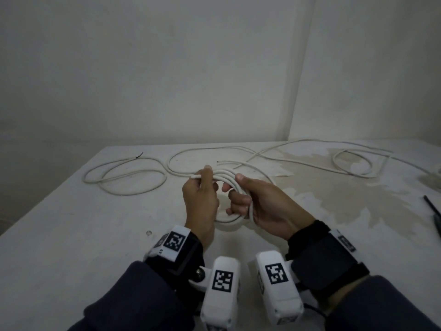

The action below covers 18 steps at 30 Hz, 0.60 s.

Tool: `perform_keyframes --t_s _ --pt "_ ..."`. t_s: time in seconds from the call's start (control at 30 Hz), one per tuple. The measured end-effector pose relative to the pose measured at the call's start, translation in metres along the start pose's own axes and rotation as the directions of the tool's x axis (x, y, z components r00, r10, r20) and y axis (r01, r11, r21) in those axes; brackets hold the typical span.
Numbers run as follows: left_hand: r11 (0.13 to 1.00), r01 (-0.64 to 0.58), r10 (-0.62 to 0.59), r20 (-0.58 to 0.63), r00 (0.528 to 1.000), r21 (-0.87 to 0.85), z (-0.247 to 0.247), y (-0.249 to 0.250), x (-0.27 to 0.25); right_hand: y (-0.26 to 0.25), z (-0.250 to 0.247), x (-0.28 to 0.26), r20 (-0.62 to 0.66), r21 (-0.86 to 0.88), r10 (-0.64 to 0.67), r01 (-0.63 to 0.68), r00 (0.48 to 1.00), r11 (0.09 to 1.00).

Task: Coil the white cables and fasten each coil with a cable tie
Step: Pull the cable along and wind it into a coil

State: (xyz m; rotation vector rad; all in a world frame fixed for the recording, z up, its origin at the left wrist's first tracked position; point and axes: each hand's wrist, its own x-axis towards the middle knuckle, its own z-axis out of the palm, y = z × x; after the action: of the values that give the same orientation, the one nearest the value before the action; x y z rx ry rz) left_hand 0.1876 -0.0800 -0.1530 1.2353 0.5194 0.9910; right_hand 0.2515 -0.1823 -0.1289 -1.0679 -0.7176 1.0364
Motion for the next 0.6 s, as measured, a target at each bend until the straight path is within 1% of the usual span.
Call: perform_keyframes --t_s 0.07,0.13,0.23,0.33,0.43,0.5,0.6 --pt "0.997 0.061 -0.059 0.046 0.997 -0.043 0.001 0.001 0.0 0.0 0.0 0.002 -0.021 0.001 -0.012 0.012 1.0 1.0" --pt "0.99 0.116 -0.107 0.109 0.988 -0.079 0.0 0.002 -0.001 0.0 -0.004 0.002 -0.015 0.013 -0.01 0.011 1.0 1.0" --pt "0.978 0.175 -0.148 0.218 0.965 -0.11 -0.002 0.003 0.0 -0.001 -0.012 -0.003 0.047 0.066 0.009 -0.012 0.999 0.998" --pt "0.973 0.203 -0.16 0.315 0.936 -0.11 -0.003 0.0 0.003 -0.003 -0.016 -0.009 0.115 0.127 0.043 -0.058 0.992 0.99" --pt "0.969 0.205 -0.148 0.348 0.926 -0.134 -0.002 -0.003 0.005 -0.005 -0.015 -0.009 0.141 0.143 0.032 -0.052 0.989 0.988" --pt "0.971 0.195 -0.135 0.35 0.927 -0.142 0.0 -0.002 0.004 -0.006 -0.013 -0.006 0.087 0.142 0.024 -0.036 0.996 0.989" --pt "0.979 0.178 -0.132 0.345 0.929 -0.104 0.001 -0.001 0.004 -0.007 -0.009 -0.004 -0.007 0.154 0.005 -0.004 1.0 0.988"
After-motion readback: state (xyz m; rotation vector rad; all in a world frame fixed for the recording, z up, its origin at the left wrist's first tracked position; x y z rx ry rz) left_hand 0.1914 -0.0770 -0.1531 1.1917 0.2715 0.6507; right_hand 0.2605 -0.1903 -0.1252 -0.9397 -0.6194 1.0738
